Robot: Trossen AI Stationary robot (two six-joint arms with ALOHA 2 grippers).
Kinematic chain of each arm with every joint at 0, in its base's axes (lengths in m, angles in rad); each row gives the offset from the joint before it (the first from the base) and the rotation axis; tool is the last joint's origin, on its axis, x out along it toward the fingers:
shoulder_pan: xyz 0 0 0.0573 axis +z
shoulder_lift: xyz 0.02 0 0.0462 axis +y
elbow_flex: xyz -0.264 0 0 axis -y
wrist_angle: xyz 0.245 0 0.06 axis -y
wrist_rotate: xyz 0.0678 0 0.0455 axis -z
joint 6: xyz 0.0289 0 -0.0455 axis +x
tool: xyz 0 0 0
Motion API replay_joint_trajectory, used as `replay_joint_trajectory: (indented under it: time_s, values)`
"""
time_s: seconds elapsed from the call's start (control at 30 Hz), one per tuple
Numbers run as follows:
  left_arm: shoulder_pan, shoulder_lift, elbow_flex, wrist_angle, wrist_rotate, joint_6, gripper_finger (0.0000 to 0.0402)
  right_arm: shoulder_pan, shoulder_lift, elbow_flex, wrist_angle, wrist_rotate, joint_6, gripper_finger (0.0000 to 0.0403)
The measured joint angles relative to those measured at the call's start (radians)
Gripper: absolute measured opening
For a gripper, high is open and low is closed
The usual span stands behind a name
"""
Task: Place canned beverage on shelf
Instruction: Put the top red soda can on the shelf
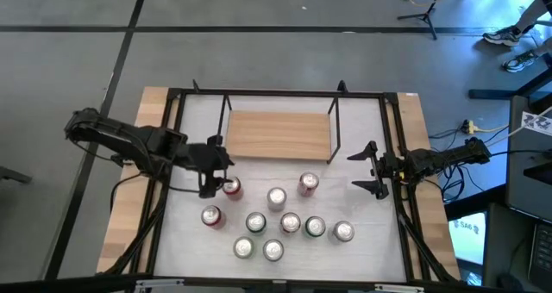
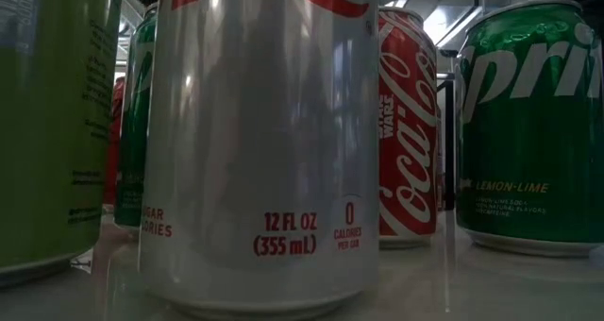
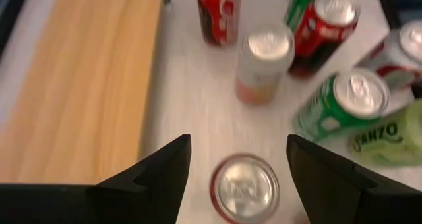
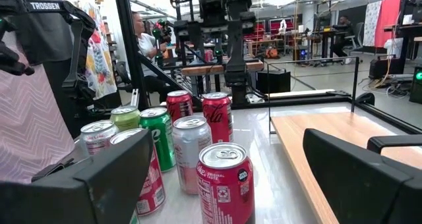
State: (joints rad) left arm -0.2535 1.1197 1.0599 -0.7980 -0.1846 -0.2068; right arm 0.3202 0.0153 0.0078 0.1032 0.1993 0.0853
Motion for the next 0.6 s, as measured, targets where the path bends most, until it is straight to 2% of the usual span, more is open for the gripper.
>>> replay_joint_trajectory:
  time_s: [0.6]
  values:
    - [-0.055,0.007,0.000,-0.006,-0.032,-0.031,0.0240,0.000,0.000,0.000,0.000,-0.009,0.000,0.0388]
